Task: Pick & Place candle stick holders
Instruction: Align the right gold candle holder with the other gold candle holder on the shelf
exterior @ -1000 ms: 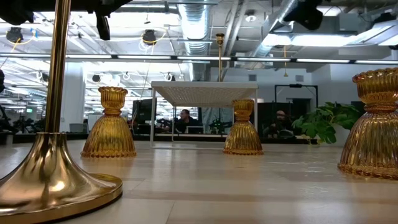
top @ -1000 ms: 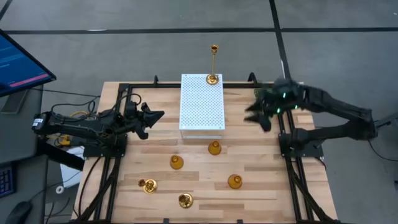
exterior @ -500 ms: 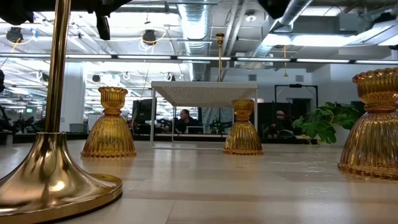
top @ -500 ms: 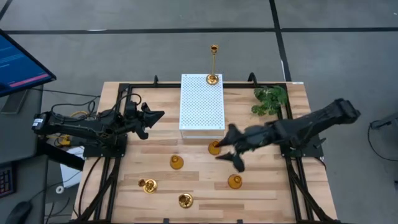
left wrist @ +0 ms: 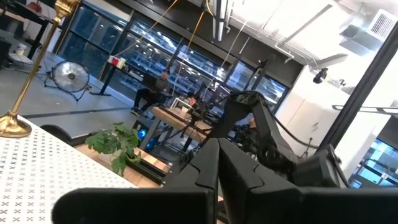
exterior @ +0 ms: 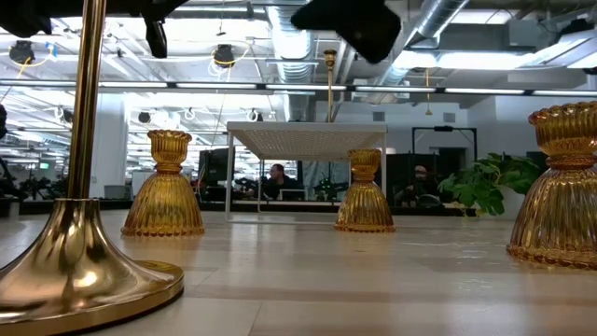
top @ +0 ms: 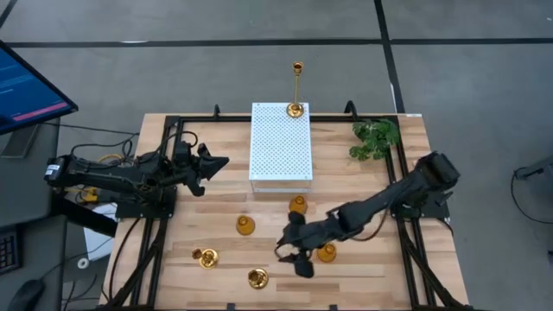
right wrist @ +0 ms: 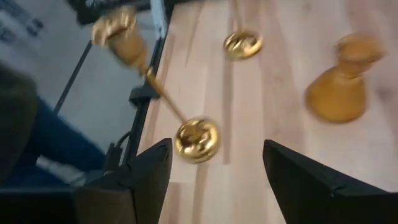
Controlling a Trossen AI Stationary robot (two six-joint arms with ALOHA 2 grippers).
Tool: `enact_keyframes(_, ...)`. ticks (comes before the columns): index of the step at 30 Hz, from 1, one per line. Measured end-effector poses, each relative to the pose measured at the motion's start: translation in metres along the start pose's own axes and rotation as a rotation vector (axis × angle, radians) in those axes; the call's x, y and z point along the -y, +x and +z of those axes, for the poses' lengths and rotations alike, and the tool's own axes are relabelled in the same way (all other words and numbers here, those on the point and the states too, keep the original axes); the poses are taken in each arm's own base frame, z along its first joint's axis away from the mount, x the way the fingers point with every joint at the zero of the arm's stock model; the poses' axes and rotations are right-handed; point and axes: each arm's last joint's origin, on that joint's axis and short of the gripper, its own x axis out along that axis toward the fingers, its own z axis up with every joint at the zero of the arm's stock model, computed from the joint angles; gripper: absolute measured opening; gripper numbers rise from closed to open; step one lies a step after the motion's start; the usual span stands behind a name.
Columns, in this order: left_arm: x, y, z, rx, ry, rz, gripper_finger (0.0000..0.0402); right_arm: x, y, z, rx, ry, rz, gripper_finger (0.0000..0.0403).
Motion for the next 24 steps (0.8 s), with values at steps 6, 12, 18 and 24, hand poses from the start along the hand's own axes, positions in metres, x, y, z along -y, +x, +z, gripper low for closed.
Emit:
enact_keyframes(6,0.0,0.0,0.0,0.0,0.001,0.0,0.0008,0.001,0.038,-0.016,-0.057,-0.022,0.062,0.0257)
enact_keyframes(12,0.0,0.0,0.0,0.0,0.004,0.0,0.0008,0.004,0.061,-0.016,0.049,-0.041,0.098,0.0259)
enact_keyframes(18,0.0,0.0,0.0,0.0,0.004,0.0,0.0008,0.006,0.065,-0.014,0.082,-0.114,0.12,0.026)
enact_keyframes(24,0.0,0.0,0.0,0.0,0.001,0.0,0.0008,0.009,0.064,-0.007,0.139,-0.167,0.135,0.0261)
